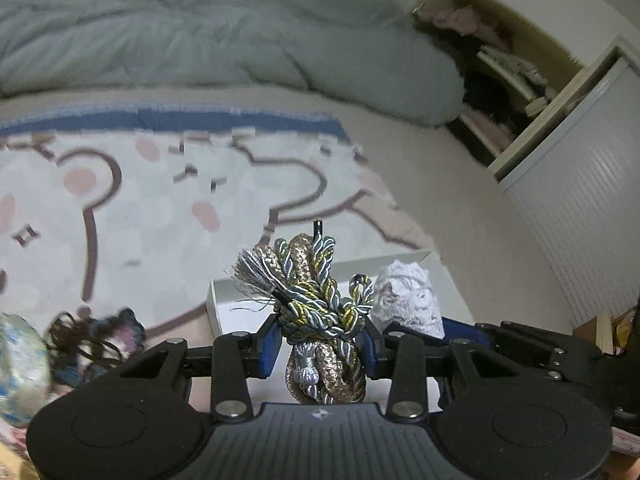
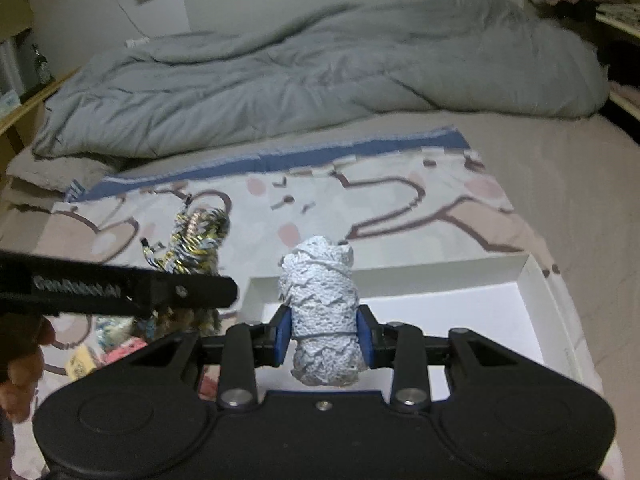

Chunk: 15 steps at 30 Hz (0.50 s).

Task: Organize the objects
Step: 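Carry the rope tassel and white fluffy ball together into the white box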

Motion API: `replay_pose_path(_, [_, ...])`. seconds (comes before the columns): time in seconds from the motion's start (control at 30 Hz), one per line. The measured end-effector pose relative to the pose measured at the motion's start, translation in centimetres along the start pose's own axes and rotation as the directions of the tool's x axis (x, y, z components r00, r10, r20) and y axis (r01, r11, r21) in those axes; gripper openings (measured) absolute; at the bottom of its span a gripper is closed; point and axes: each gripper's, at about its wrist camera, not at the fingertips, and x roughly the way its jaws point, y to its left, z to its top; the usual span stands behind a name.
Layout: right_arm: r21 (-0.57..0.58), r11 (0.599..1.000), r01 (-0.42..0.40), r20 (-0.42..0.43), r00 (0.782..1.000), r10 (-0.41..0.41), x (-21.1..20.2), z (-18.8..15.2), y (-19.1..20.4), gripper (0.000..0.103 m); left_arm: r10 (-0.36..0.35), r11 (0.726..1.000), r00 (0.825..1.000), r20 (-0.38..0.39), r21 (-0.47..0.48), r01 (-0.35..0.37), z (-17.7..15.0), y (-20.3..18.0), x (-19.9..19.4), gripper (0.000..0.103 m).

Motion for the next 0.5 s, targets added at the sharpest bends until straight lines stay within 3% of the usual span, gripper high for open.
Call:
replay_pose_path(0.4, [0.062,0.998,0.013,-0.076,0.997,-0.008,5.0,-0.5,-2.4,0.035,0.027,0.999,0.997,-0.075,-0.028,-0.03,0.0,2.4,5.4,0.041])
replay_pose_path(0.5, [0.085,0.996,-0.001,-0.075,0.997,0.008,5.6,-0.5,-2.8,0.038,0.025,0.999,0.996,-0.083,-0.041,-0.028,-0.2,2.6,5.7,0.053])
